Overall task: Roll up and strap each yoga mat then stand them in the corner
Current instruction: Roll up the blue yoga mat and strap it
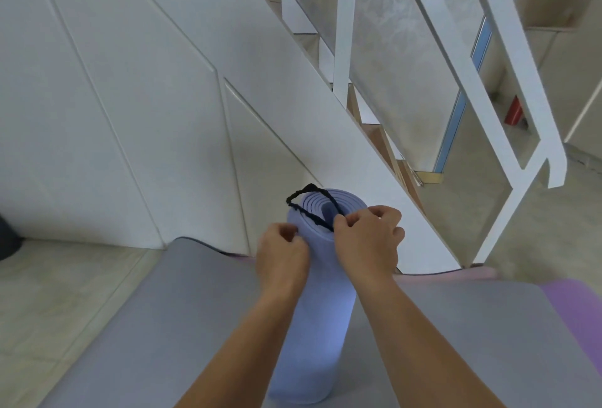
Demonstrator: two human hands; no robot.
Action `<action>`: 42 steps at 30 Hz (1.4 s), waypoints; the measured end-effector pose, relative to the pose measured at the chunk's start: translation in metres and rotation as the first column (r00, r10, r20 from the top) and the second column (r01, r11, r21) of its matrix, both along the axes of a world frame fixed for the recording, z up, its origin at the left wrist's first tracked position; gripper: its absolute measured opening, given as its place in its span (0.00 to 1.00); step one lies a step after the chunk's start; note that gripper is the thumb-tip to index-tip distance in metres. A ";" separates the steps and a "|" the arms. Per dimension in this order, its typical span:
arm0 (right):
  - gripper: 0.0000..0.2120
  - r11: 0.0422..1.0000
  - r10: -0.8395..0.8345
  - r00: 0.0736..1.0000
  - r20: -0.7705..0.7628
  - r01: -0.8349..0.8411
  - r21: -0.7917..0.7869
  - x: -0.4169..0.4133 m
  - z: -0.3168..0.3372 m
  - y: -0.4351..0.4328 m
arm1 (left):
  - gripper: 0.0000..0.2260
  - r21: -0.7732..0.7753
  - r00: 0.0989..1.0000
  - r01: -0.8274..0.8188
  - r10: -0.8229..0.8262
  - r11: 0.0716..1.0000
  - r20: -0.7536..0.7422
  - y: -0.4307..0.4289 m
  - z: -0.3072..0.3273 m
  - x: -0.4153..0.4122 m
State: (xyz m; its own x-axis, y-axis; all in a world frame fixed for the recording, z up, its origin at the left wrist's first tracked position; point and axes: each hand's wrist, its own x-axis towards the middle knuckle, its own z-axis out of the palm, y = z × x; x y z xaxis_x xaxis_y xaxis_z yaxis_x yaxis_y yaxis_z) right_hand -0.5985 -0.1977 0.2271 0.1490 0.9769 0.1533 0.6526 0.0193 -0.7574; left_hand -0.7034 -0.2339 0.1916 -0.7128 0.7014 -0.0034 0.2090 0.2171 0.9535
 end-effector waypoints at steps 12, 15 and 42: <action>0.09 0.995 0.095 0.995 -0.027 -0.095 -0.023 -0.014 0.002 -0.011 | 0.11 -0.136 0.970 0.200 -0.176 0.970 0.168 0.006 0.057 -0.007; 0.07 0.992 0.117 0.991 -0.058 -0.119 -0.040 -0.017 0.005 -0.015 | 0.11 -0.132 0.992 0.117 -0.111 0.984 0.052 0.006 0.048 -0.005; 0.08 0.995 0.097 0.806 -0.584 -0.086 0.046 0.001 -0.061 -0.031 | 0.10 -0.296 0.966 0.072 -0.141 0.952 -0.218 0.006 0.062 -0.037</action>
State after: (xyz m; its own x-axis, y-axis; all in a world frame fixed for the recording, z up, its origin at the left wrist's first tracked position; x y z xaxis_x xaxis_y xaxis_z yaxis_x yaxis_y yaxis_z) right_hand -0.5971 -0.2283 0.1662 0.1263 0.9885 0.0826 0.0808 0.0728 -0.9941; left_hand -0.7400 -0.2282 0.2540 -0.6385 0.7676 -0.0556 0.4552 0.4349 0.7769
